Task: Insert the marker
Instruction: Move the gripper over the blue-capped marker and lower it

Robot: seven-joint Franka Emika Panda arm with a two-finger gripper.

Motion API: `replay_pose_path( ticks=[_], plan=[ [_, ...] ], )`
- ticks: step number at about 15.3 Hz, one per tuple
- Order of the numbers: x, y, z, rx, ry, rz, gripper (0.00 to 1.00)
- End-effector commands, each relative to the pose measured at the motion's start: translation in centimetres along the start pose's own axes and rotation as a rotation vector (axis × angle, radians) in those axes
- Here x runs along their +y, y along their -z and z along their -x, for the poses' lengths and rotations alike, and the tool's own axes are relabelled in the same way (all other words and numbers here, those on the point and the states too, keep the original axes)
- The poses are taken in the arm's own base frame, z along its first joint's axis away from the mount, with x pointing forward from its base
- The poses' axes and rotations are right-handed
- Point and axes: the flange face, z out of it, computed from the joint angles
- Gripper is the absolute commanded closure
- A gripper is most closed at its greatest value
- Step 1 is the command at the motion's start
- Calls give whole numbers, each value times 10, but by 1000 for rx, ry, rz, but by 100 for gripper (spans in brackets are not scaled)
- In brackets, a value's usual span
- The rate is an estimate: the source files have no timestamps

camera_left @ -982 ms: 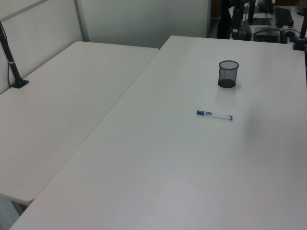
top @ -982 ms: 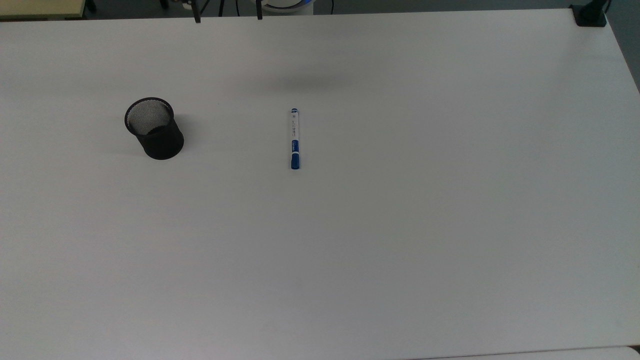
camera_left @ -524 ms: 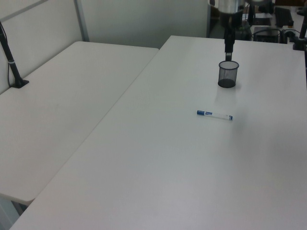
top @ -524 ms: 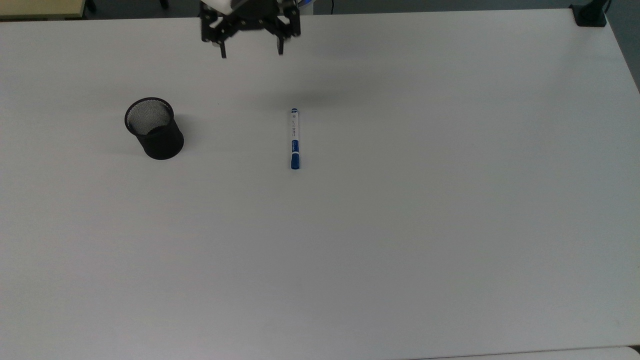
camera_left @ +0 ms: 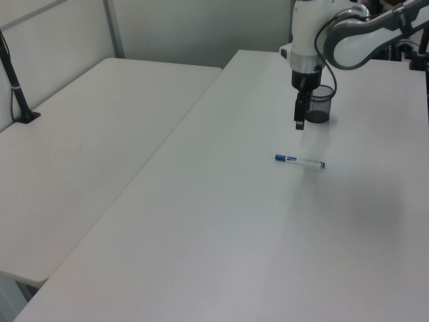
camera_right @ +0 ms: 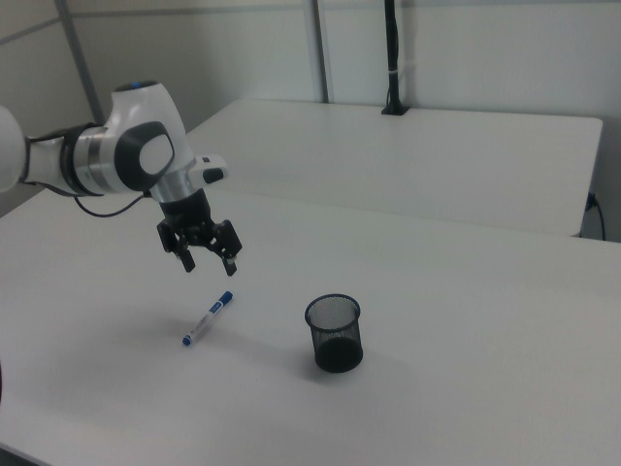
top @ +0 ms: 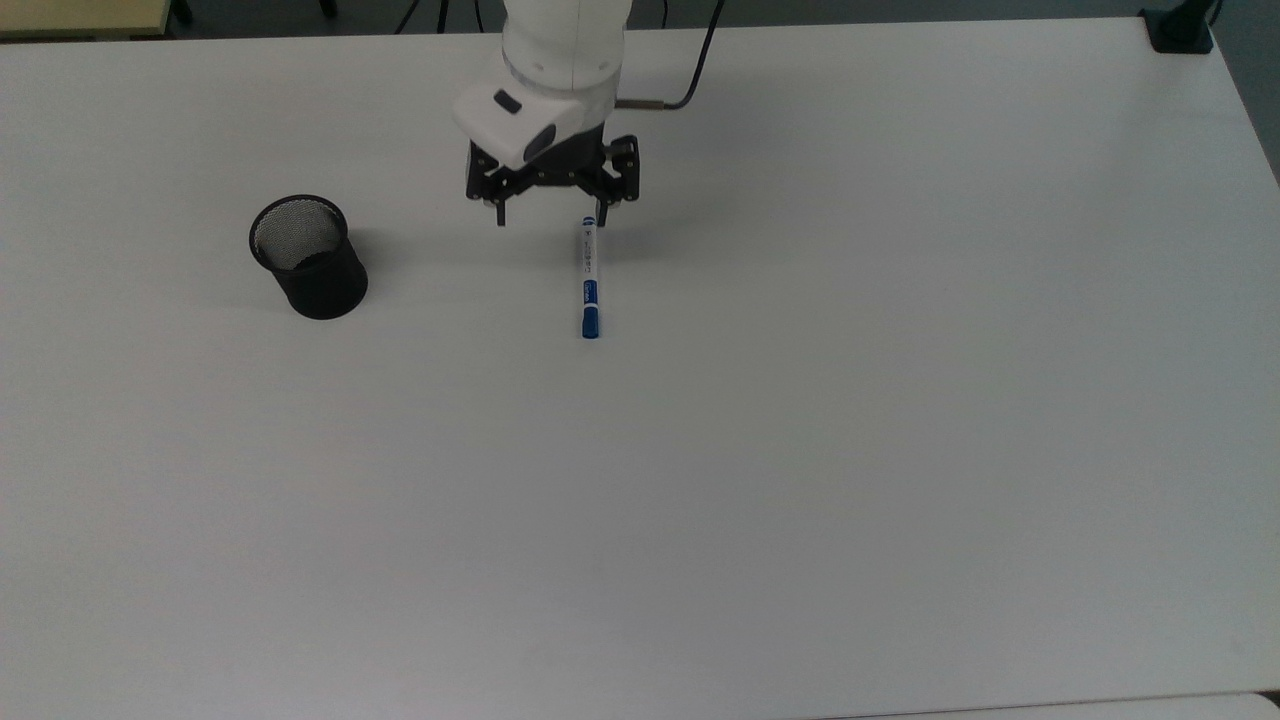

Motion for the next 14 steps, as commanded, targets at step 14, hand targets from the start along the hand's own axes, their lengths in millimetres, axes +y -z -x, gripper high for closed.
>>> replay_pose_path(
  ticks=[14],
  plan=[
    [-50, -102, -33, 93, -80, -57, 38]
  ],
)
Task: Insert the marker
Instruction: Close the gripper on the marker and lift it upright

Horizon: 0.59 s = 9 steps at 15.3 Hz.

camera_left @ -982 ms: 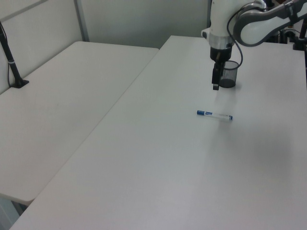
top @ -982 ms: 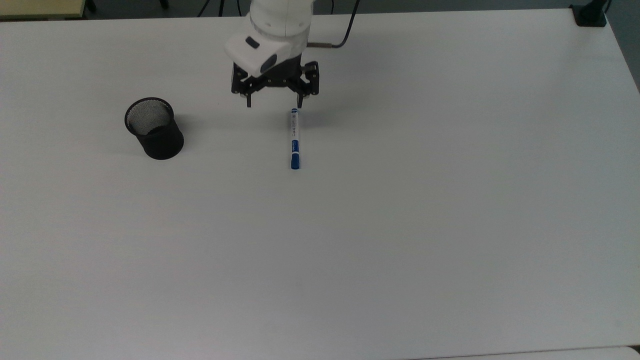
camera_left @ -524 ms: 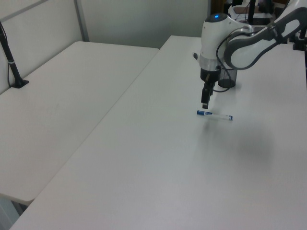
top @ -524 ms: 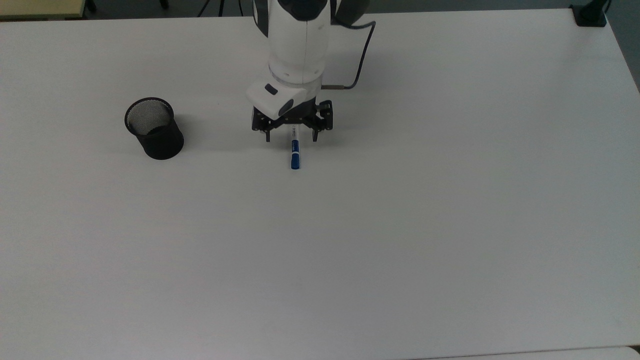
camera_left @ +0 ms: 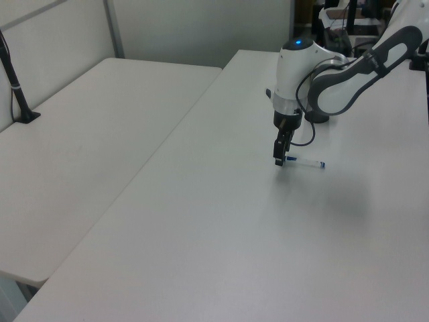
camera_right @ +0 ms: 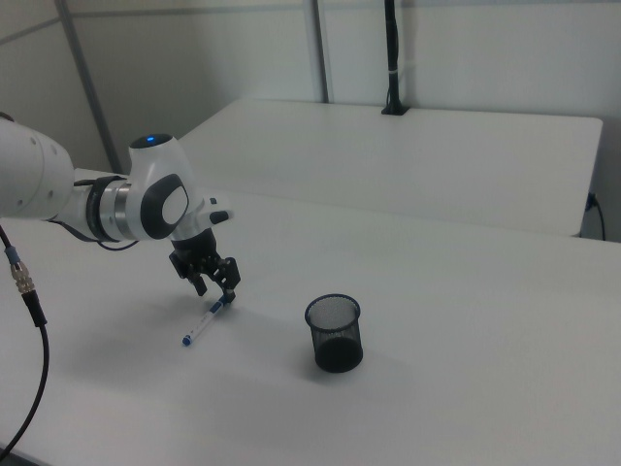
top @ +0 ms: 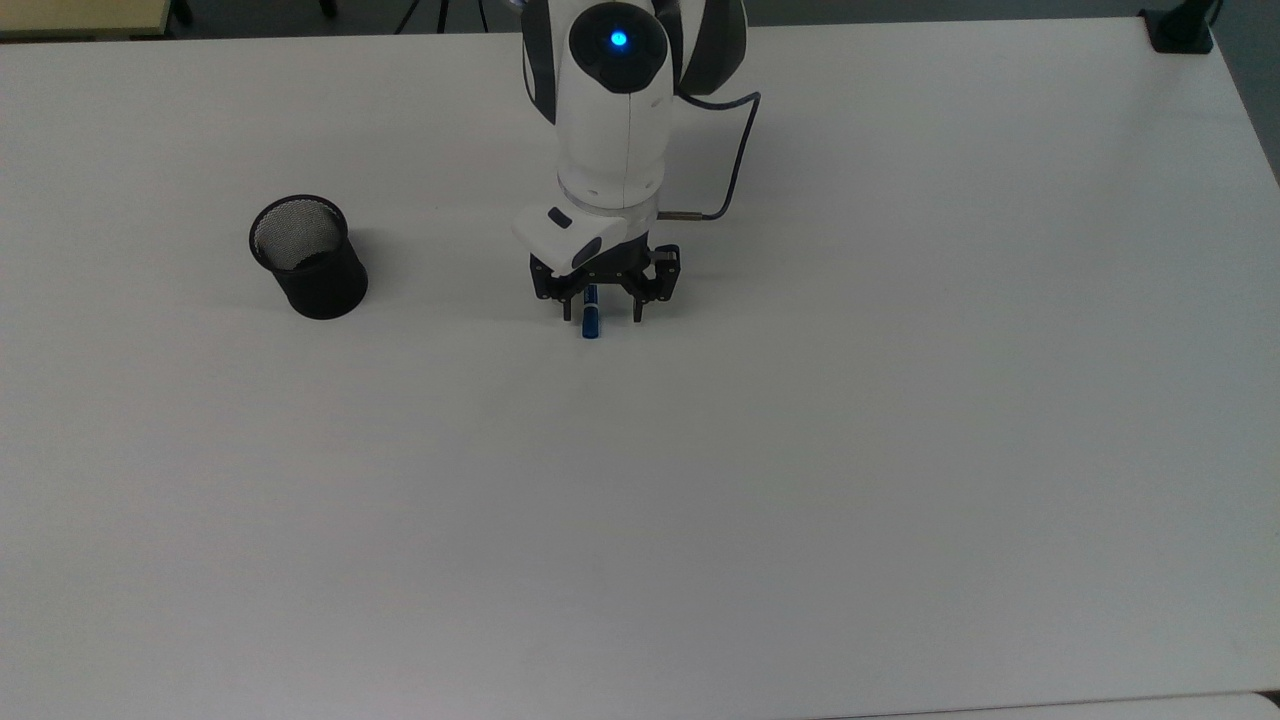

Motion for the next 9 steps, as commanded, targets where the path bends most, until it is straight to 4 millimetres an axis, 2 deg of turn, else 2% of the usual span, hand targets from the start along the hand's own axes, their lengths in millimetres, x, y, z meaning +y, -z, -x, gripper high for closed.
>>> replay_pose_path(
  ticks=[1, 6, 7, 9],
  plan=[
    [-4, -8, -2, 26, -7, 5, 44],
    [-3, -8, -2, 32, 10, 21, 92],
    [0, 0, -6, 46, 5, 21, 98],
    [8, 27, -14, 84, -17, 20, 100]
  ],
)
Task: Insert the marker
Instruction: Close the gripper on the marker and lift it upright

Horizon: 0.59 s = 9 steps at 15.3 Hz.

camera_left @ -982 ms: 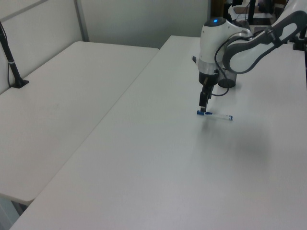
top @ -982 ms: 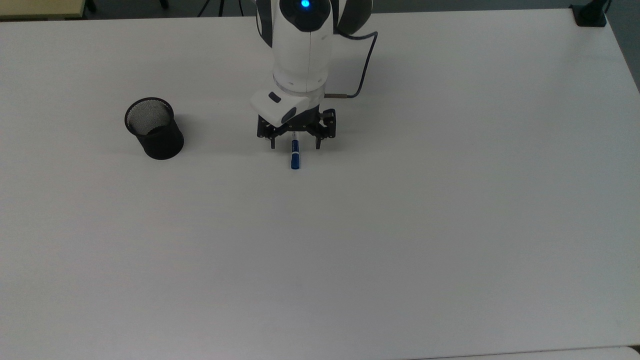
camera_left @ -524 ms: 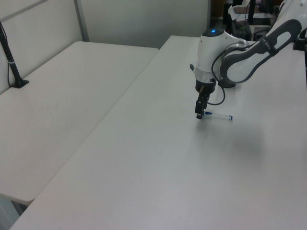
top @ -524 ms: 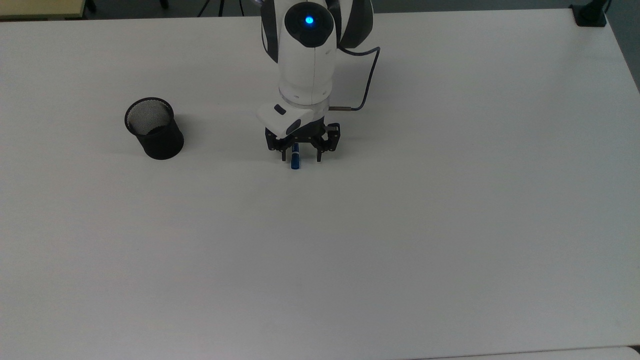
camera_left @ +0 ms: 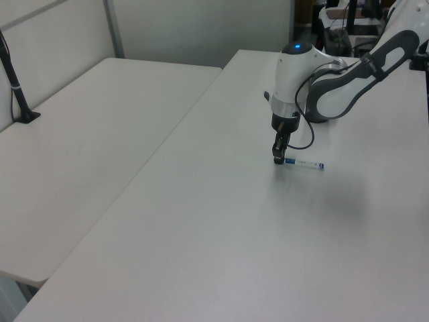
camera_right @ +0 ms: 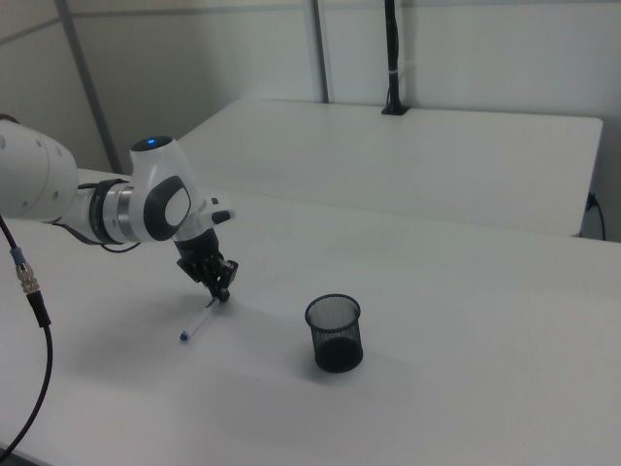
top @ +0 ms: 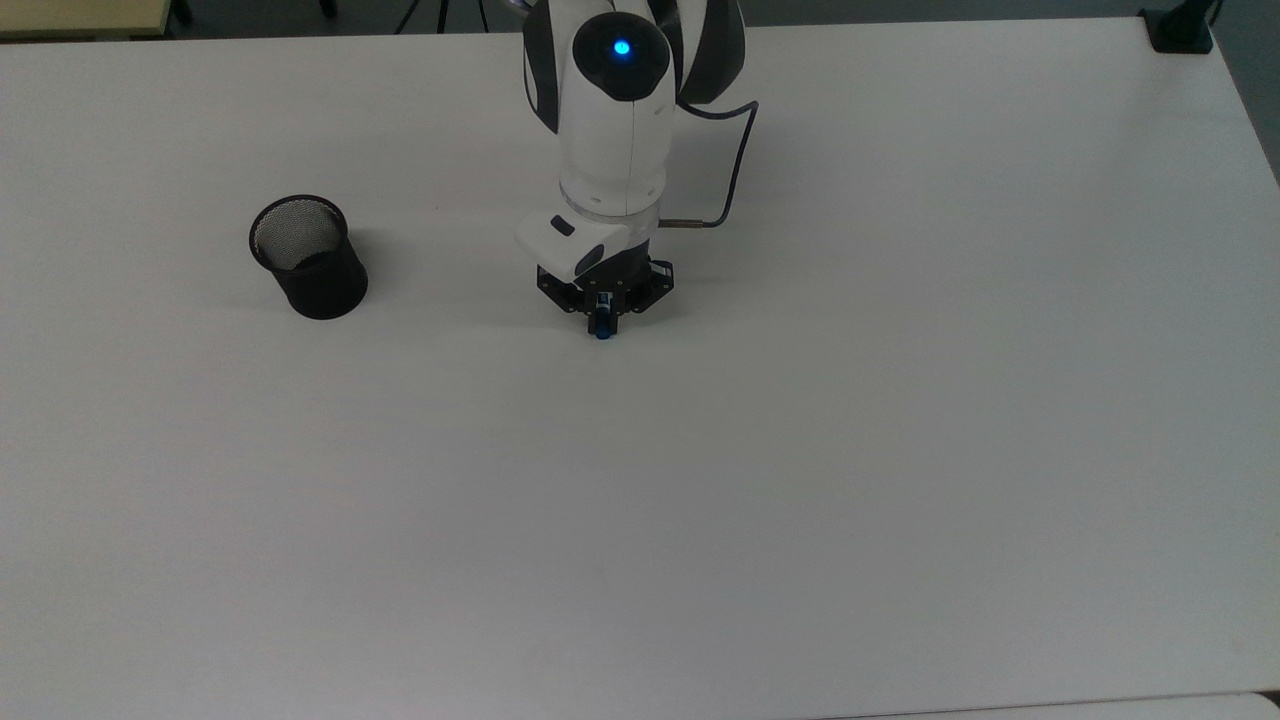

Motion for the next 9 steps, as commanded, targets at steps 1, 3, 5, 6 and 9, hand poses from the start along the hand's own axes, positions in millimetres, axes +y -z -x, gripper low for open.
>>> replay_pose_path(
  ticks=[1, 3, 5, 6, 9],
  plan=[
    [18, 45, -12, 86, -46, 16, 100],
    [37, 75, -14, 132, -78, 20, 100],
    [56, 106, -12, 154, -111, 34, 100],
    [67, 123, -11, 177, -131, 39, 100],
    [117, 175, 0, 260, -209, 65, 100]
  ],
)
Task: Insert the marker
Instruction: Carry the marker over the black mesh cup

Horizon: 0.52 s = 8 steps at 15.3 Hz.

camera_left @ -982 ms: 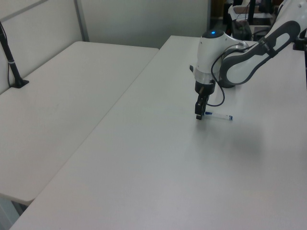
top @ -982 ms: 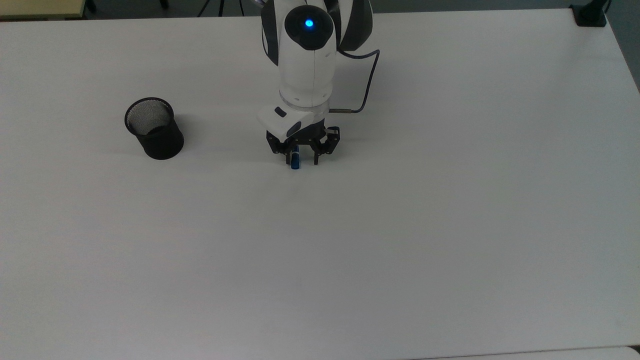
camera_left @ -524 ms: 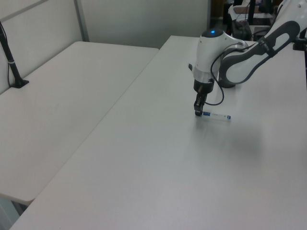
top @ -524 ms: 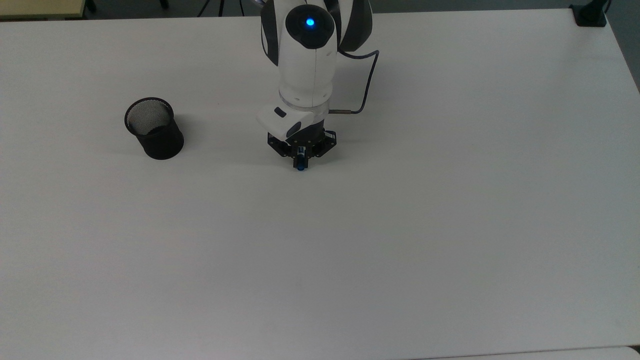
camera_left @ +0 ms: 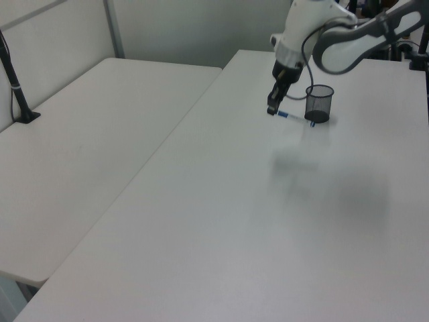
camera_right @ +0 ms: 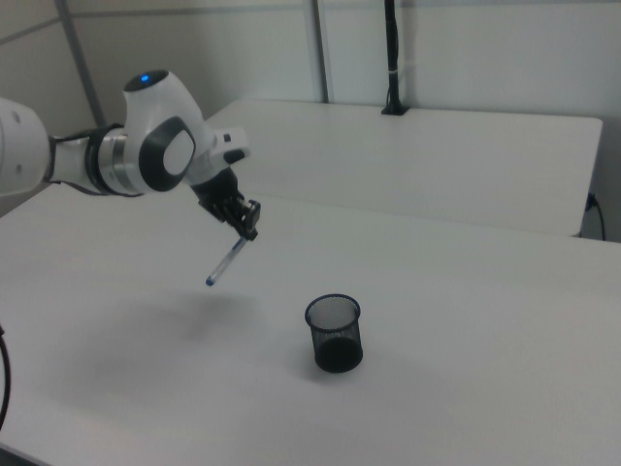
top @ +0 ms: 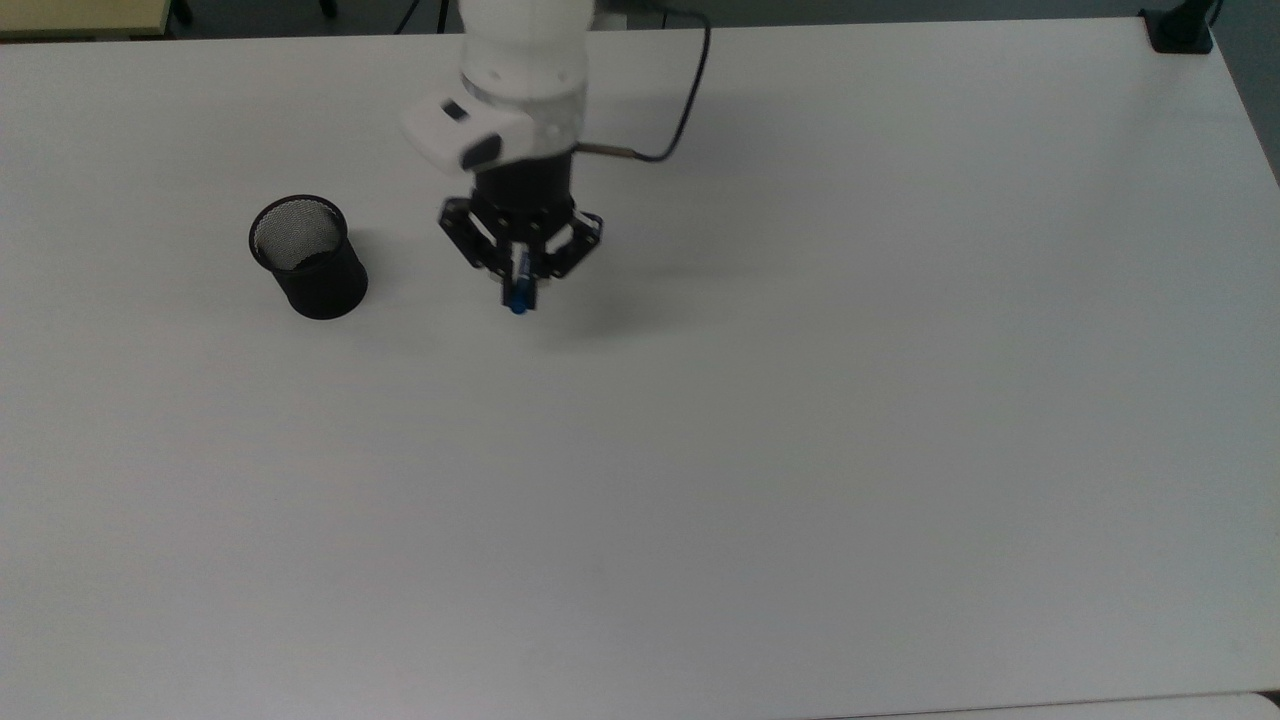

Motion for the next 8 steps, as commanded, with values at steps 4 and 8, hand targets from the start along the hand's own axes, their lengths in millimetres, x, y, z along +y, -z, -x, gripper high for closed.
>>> replay_pose_path(
  ticks=[4, 8],
  plan=[
    [100, 72, 11, 180, -142, 60, 100],
    [142, 60, 26, 358, -174, 61, 100]
  ],
)
